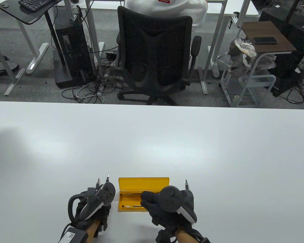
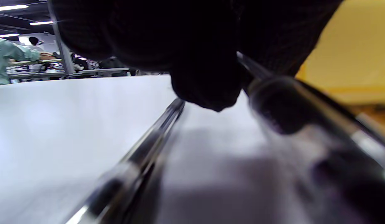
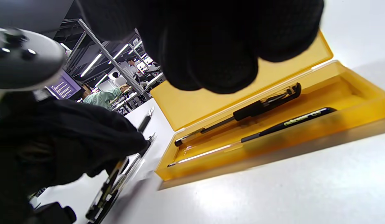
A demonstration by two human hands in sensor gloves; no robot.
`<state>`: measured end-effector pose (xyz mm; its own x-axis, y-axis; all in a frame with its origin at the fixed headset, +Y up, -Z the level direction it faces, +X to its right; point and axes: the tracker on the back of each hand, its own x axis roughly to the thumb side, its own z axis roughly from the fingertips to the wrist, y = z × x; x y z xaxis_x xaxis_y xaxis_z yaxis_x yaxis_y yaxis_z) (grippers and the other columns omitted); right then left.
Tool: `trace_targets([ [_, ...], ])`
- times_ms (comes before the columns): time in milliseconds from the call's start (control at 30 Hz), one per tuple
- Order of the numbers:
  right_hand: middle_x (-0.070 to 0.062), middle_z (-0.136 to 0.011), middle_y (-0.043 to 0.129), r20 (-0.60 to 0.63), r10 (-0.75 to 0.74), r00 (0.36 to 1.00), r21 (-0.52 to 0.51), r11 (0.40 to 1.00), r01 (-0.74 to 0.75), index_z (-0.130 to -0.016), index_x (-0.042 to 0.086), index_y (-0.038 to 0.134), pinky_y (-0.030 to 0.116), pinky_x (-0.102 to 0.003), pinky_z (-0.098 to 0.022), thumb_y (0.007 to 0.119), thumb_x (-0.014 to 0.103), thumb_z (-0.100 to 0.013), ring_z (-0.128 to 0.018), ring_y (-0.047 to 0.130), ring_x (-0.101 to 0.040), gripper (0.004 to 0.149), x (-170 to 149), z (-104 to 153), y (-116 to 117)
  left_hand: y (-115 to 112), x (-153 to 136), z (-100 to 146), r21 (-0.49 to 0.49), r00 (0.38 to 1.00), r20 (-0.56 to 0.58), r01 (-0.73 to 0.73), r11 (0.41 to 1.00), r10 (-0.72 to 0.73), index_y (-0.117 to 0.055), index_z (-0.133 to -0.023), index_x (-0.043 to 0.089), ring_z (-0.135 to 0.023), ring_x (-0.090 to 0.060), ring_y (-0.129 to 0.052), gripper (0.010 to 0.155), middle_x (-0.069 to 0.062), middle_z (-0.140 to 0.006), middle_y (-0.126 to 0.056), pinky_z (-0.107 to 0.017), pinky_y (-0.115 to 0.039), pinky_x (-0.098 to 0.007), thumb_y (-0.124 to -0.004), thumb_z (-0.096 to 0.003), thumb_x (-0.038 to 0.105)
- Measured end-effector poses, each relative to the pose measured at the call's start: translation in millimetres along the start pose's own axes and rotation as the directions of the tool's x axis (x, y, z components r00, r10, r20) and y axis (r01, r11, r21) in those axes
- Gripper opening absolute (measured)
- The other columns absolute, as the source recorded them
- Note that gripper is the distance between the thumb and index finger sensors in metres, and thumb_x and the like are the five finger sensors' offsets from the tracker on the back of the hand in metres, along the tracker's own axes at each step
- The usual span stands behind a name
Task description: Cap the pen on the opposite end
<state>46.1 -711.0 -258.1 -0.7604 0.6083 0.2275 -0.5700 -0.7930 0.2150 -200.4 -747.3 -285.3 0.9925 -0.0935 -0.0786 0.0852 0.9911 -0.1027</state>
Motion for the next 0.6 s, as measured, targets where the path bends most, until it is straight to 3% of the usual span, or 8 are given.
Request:
trace_targets([
  [267, -0.010, -0.066, 0.101, 0.013, 0.009, 1.000, 0.009, 1.000, -0.010, -0.087, 0.014, 0.085, 0.085, -0.044, -0.037, 0.074, 0.040, -0.044, -0.046, 0.101, -0.024, 0.051, 1, 0, 0, -14, 5, -3, -0.090, 0.998, -0.001, 0.068, 0.994, -0.068, -0.085, -0.087, 0.001, -0.035, -0.023, -0.096, 0.057, -0.012, -0.048, -0.104, -0.049, -0.077, -0.051, -0.090, -0.0474, 0.042],
  [600, -0.009, -0.066, 0.101, 0.022, 0.012, 1.000, 0.003, 1.000, -0.012, -0.087, 0.014, 0.085, 0.085, -0.043, -0.037, 0.074, 0.040, -0.044, -0.046, 0.102, -0.024, 0.051, 2, 1, -1, -15, 3, -2, -0.057, 0.998, -0.012, 0.060, 0.997, -0.061, -0.084, -0.087, 0.002, -0.035, -0.023, -0.096, 0.057, -0.011, -0.048, -0.103, -0.049, -0.076, -0.052, -0.088, -0.0477, 0.044],
])
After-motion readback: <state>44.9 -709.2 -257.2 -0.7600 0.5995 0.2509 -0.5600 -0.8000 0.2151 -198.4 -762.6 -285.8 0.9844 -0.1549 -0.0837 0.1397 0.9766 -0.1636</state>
